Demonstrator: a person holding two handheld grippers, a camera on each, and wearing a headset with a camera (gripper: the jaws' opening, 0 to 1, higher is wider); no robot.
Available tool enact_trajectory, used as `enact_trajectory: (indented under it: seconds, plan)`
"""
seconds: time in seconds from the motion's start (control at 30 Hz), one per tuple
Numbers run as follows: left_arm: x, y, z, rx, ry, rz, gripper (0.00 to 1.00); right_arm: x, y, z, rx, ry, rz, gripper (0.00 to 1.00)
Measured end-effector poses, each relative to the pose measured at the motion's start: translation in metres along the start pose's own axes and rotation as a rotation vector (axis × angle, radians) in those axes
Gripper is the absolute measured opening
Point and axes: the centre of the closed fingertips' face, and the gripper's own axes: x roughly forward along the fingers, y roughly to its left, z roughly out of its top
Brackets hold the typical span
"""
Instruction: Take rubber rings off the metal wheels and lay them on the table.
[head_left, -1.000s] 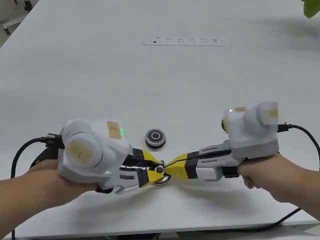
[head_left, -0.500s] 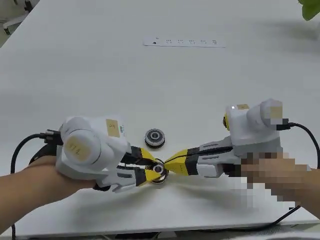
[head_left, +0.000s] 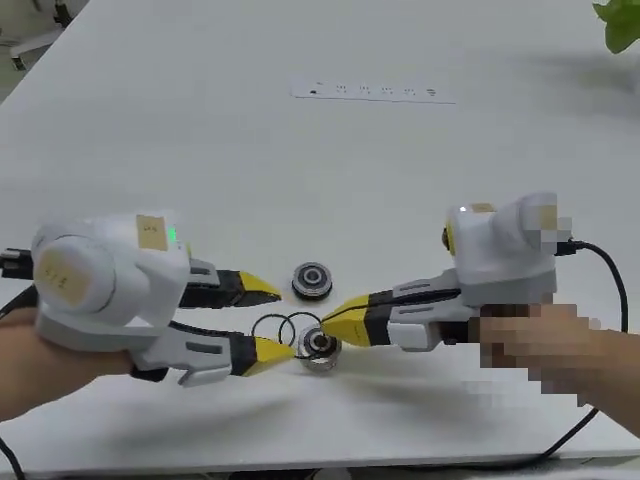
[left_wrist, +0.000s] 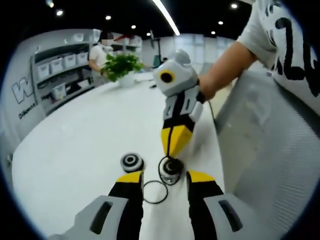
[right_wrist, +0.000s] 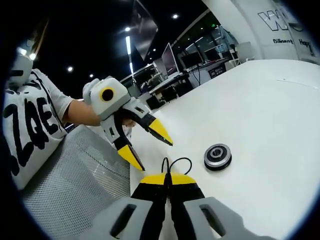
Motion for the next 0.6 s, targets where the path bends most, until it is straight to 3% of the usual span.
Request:
enact_trajectory:
  seconds: [0.27,0.6]
  plan:
    - [-0.020,0.011,-0.011,-0.029,0.000,0.058,0.40,0.020,-0.007,0.011,-0.019,0.001,0.002,0.00]
    - [-0.036,0.023,-0.018,-0.055,-0.002,0.112,0.41,0.040,-0.013,0.002,-0.027,0.055,0.009,0.00]
